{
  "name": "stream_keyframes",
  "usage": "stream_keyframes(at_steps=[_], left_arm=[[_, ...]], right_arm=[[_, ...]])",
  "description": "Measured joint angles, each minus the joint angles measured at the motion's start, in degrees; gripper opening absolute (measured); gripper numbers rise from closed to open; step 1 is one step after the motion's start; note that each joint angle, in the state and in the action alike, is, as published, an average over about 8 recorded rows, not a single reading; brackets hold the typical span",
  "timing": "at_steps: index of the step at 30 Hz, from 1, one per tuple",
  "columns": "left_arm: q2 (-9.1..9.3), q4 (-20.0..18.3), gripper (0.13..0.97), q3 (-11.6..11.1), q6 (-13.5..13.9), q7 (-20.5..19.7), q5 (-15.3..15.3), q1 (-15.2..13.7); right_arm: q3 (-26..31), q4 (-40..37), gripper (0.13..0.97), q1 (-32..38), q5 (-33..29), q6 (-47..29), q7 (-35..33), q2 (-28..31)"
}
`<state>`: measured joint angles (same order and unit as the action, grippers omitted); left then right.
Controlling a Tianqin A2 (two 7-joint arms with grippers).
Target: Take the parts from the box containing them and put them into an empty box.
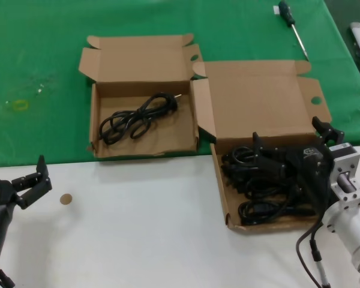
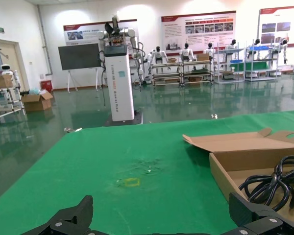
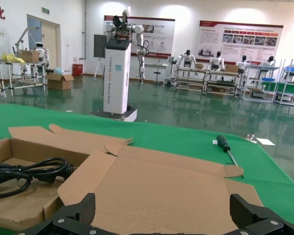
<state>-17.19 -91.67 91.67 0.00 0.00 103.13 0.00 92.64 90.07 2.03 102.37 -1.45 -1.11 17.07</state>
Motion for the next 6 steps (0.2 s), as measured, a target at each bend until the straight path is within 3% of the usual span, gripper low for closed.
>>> stream_keyframes(at_steps=[6], left_arm=[[0.00, 0.0, 0.966, 0.0, 0.0, 0.0, 0.0, 0.0]], right_arm=[[0.0, 0.0, 0.966, 0.0, 0.0, 0.0, 0.0, 0.0]])
